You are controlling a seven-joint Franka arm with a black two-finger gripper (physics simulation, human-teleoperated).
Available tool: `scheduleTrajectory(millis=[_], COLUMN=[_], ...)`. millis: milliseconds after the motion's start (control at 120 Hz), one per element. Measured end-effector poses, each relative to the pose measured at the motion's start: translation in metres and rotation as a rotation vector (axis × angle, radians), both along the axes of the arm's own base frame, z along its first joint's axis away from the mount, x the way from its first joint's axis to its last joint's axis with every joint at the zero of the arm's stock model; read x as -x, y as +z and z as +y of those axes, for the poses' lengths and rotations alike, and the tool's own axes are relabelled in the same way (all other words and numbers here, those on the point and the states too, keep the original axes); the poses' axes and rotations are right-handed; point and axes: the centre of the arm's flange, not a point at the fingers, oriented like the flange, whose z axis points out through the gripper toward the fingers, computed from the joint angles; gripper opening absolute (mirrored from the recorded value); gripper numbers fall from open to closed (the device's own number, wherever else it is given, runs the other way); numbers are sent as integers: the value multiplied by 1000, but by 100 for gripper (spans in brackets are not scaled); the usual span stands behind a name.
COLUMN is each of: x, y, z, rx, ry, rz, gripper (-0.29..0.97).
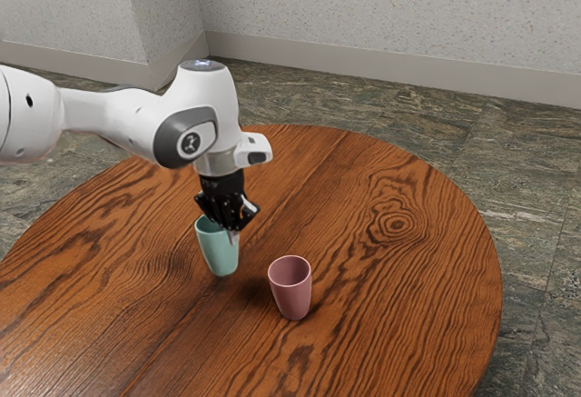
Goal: Place the left cup onto the right cup
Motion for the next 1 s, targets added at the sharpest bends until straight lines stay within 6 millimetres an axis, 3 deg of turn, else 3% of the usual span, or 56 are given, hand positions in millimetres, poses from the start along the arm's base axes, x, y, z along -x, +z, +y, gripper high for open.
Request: scheduleTrajectory(millis=[292, 642, 783, 1000], x=[12, 19, 23, 30], y=[36, 57, 74, 81], z=[-22, -64, -72, -82], rx=[-41, -83, -92, -102], ry=[-50, -111, -105, -97], rz=[-42, -80, -98, -96], gripper=[-10, -10, -10, -10])
